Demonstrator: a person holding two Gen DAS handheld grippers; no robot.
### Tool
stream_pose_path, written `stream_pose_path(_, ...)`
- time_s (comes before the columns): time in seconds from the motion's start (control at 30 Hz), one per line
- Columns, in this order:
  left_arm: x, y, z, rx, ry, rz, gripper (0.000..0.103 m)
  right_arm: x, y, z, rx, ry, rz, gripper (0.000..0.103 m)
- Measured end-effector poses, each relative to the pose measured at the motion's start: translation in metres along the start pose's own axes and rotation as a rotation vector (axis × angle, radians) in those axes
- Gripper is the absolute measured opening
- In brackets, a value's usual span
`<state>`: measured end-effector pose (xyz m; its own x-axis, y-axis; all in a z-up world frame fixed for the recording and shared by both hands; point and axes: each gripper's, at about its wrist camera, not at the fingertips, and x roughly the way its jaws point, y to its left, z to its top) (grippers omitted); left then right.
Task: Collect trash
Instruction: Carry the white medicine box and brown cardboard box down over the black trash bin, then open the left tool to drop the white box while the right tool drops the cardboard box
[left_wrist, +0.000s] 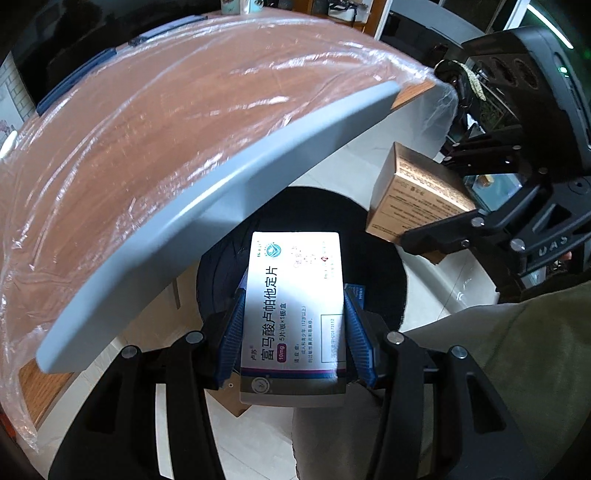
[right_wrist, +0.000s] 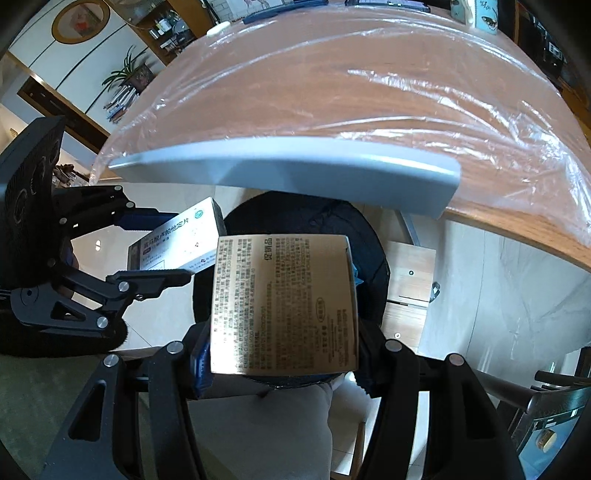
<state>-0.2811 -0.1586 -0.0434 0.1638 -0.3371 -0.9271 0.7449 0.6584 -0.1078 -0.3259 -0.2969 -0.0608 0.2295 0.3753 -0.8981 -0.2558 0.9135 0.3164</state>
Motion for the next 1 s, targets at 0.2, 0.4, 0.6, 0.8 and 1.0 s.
stream_pose_path(0.2,0.021,0.005,-0.003,-0.018,0.035,0.027,0.052,0.021,0.001,0.001,-0.006,0.023,-0.017,0.057)
stream_pose_path(0.4,0.036,0.009,-0.008,-0.032,0.063,0.051,0.052,0.042,0.003,0.002,-0.014,0.051,-0.030,0.057)
stream_pose_path(0.6,0.049,0.006,-0.011,-0.036,0.087,0.060,0.052,0.060,0.007,0.002,-0.029,0.075,-0.042,0.057)
stream_pose_path(0.8,0.058,0.003,-0.012,-0.041,0.099,0.054,0.058,0.069,0.010,0.004,-0.019,0.089,-0.038,0.071)
stream_pose_path(1.0,0.042,0.005,-0.014,-0.098,0.078,0.034,0.070,0.049,0.005,0.000,0.014,0.056,-0.047,0.077)
